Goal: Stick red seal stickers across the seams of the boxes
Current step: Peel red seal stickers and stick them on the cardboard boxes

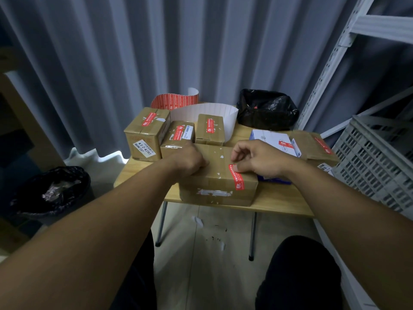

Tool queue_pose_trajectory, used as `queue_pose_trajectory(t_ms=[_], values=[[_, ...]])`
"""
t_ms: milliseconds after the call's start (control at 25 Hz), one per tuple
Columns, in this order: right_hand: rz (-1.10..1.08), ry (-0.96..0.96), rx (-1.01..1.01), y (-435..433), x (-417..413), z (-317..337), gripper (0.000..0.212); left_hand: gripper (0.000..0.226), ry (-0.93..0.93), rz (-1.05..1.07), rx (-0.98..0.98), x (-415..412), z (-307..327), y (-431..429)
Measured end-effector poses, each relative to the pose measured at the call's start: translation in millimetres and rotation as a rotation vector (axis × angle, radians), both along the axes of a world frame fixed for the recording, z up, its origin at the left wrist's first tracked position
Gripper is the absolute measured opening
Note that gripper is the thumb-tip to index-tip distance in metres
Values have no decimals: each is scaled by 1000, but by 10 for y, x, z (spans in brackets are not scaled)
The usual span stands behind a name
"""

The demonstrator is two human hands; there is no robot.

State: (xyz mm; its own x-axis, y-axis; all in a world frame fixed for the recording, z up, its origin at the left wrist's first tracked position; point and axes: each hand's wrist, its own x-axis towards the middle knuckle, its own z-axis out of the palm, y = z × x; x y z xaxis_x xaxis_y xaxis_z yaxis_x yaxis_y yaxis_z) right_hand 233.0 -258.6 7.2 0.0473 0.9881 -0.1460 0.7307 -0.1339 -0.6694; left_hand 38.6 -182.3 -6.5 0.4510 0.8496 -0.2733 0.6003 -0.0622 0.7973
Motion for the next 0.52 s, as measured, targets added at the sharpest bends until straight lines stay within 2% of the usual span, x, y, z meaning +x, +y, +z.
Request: queue_pose_trajectory(t_ms=[80, 200, 360, 440, 520], values=[[13, -29, 26, -9, -16, -25, 11, 46, 4, -6, -6, 5, -13, 7], [13, -97, 55, -23, -45, -18, 1, 32, -8, -18, 6, 0, -11, 7], [27, -182, 73, -78, -94, 18, 5, 25, -13, 9, 32, 12, -51, 30], [31, -196, 82, -105, -108, 48, 8, 36, -2, 51, 55, 39, -83, 23], [41, -212, 81, -123, -106, 89, 10, 59, 74, 144, 130, 48, -113, 16]])
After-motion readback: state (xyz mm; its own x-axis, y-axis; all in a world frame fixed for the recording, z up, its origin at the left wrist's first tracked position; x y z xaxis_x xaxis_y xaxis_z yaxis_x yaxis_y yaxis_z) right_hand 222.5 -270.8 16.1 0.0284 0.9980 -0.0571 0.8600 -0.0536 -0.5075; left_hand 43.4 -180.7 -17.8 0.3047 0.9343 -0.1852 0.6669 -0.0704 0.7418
